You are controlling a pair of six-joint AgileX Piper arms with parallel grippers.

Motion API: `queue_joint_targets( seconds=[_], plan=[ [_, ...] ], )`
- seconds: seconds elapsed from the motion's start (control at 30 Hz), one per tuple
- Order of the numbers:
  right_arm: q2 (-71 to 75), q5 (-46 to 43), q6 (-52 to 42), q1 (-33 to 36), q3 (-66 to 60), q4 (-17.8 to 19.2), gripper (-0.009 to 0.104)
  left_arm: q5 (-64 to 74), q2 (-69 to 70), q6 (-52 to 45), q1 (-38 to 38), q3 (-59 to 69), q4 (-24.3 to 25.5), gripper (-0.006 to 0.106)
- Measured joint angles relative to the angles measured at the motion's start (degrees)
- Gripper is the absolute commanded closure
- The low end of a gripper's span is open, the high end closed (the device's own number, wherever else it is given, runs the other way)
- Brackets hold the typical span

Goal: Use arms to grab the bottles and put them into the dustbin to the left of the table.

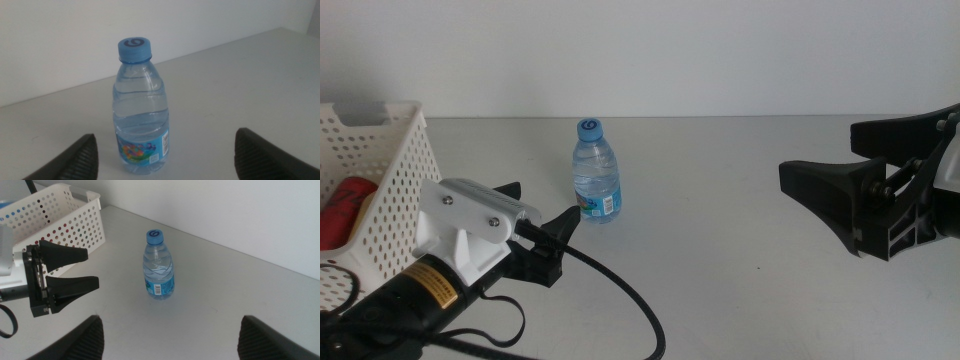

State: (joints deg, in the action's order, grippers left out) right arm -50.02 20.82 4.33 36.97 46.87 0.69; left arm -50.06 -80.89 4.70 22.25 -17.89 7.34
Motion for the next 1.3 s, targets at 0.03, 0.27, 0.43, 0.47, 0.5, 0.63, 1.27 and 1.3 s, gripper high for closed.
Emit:
queue_joint_targets(
  seconds=[0.03, 0.27, 0.43, 0.47, 0.5, 0.63, 1.27, 1.3],
  plan=[
    [0.0, 0.0, 0.0, 0.0, 0.0, 0.0, 0.020, -2.5, -1.8, 0.9, 0.0, -0.1, 0.0, 0.007],
    [0.0, 0.0, 0.0, 0.0, 0.0, 0.0, 0.020, -10.0, -12.8, 4.0, 0.0, -5.9, 0.2, 0.007],
    [0.0, 0.0, 0.0, 0.0, 0.0, 0.0, 0.020, -5.4, -17.4, 4.9, 0.0, -13.4, 0.7, 0.007],
    [0.0, 0.0, 0.0, 0.0, 0.0, 0.0, 0.020, -3.9, -18.2, 4.9, 0.0, -15.5, 0.7, 0.007],
    [0.0, 0.1, 0.0, 0.0, 0.0, 0.0, 0.020, -2.4, -19.2, 4.9, 0.0, -17.2, 0.7, 0.007],
    [0.0, 0.1, 0.0, 0.0, 0.0, 0.0, 0.020, 2.1, -22.8, 4.9, -0.2, -23.1, 0.7, 0.007],
    [0.0, 0.1, 0.0, 0.0, 0.0, 0.0, 0.020, 3.1, -36.7, 7.9, -2.2, -35.0, 1.8, 0.040],
    [0.0, 0.1, 0.0, 0.0, 0.0, 0.0, 0.020, 3.1, -36.7, 8.0, -2.2, -35.0, 1.8, 0.050]
  ],
)
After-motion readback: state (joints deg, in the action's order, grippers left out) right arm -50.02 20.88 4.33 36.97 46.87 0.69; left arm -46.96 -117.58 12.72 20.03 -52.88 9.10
